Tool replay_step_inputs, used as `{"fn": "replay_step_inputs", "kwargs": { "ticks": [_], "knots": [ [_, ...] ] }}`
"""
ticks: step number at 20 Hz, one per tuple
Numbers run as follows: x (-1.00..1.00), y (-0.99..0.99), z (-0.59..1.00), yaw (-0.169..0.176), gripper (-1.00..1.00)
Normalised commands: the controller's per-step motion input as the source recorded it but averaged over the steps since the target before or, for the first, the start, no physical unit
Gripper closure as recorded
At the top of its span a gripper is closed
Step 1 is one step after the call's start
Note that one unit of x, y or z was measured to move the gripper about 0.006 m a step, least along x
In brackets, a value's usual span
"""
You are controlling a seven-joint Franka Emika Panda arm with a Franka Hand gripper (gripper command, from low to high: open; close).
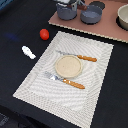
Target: Place the fish, sausage, and tomato into the frying pan.
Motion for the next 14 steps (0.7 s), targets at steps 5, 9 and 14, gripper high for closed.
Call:
{"fn": "replay_step_inputs", "kwargs": {
  "ticks": [5,9,14],
  "knots": [
    [0.60,0.87,0.18,0.000,1.00],
    [0.59,0.86,0.14,0.000,1.00],
    [0.62,0.70,0.00,-0.003,1.00]
  ]
}}
